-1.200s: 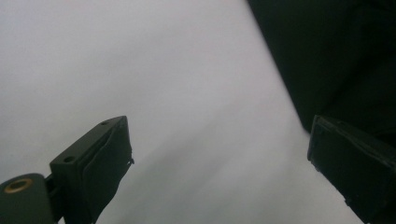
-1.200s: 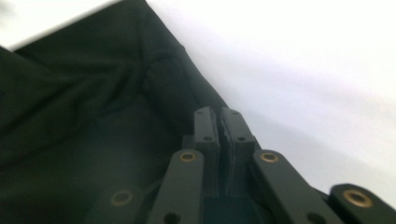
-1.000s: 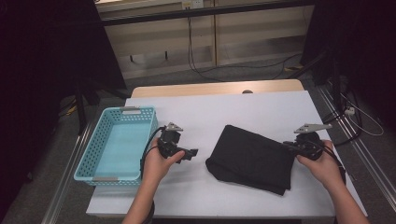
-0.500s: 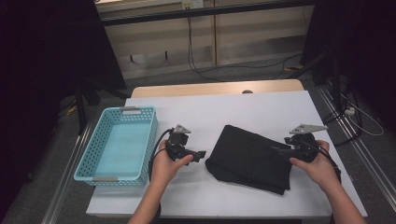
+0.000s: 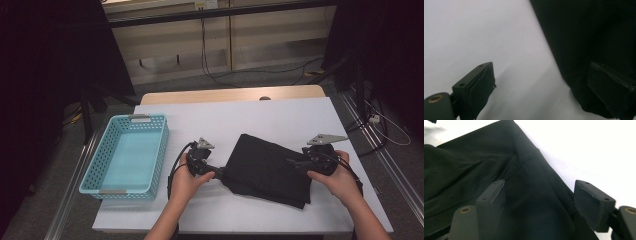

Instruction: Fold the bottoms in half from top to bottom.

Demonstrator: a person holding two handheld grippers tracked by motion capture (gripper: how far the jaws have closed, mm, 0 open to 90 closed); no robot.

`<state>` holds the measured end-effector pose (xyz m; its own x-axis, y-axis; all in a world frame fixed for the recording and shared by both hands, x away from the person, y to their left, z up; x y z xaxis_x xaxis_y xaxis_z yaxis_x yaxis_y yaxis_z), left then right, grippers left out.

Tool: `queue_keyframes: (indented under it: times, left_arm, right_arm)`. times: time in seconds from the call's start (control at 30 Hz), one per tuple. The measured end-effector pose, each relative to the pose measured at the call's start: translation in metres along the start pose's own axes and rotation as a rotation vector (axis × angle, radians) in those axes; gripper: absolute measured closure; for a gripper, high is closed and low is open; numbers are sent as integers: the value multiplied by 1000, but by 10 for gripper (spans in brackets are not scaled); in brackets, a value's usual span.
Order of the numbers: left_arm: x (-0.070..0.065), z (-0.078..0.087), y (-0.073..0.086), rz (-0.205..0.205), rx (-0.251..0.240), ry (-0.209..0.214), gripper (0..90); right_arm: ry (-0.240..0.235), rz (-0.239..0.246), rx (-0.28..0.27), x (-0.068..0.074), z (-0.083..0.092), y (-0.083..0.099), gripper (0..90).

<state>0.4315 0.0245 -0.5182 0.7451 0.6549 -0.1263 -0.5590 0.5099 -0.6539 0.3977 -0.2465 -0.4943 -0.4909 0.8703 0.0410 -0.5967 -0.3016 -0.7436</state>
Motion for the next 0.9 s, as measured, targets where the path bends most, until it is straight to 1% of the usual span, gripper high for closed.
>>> queue_keyframes:
  times: [0.07, 0.1, 0.13, 0.23, 0.3, 0.37, 0.4, 0.47, 0.5, 0.57, 0.6, 0.67, 0.73, 0.77, 0.8, 0.9]
  left_arm:
    - [-2, 0, 3, -2, 8, -3, 88]
    - [-3, -1, 5, -16, 15, -14, 89]
    - [-4, -1, 6, -21, 19, -13, 94]
    - [-6, 0, 7, -24, 18, -18, 113]
    - [-7, 1, 8, -20, 10, -14, 124]
    - [-9, 2, 10, -5, 8, -2, 132]
    - [-9, 3, 11, -5, 13, 3, 141]
    - [-9, 3, 11, -1, 7, 1, 147]
    - [-10, 4, 11, -6, 8, 1, 152]
    - [-11, 5, 10, -2, 12, 4, 173]
    - [-10, 6, 9, -2, 3, -1, 185]
    - [-8, 12, 4, 4, -16, 0, 192]
    - [-7, 15, 3, 20, -22, 7, 189]
    - [-9, 15, 5, 27, -18, 14, 187]
    - [-11, 14, 7, 24, -7, 17, 187]
    - [-13, 9, 10, 17, 6, 8, 187]
  right_arm:
    - [0, 1, -2, 0, 0, 0, 251]
    - [0, 1, -2, 0, 0, 0, 251]
    - [-2, 1, -1, 0, 0, 1, 251]
    - [2, 0, 5, -1, 0, 2, 250]
    - [5, 0, 3, -1, 1, 2, 249]
    - [4, -1, 2, -2, 2, 2, 247]
    - [5, 0, 0, -2, 2, 3, 247]
    - [5, -3, 1, -2, 2, 3, 245]
    - [5, -4, 1, -2, 2, 3, 245]
    - [6, -5, 1, -2, 2, 4, 245]
    - [6, -5, -1, -2, 2, 3, 245]
    - [7, -2, -4, -2, 4, 3, 244]
    - [9, -4, -10, -3, 5, 2, 242]
    - [9, -7, -11, -3, 6, 2, 241]
    - [9, -8, -15, -4, 6, 2, 240]
    - [11, -9, -9, -4, 5, 3, 236]
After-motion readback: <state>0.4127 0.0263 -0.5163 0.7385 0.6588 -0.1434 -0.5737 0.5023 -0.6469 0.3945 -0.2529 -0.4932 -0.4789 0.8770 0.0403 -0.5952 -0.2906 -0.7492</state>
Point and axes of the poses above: each handheld gripper's, and its own axes: z roughly backward along the jaws, y roughly out of its underside, x roughly to its left, the point moved 10 cm from there along -z, roughly forward along the jaws, and after that the axes turned 2 degrees about z, right-handed, at the moved point
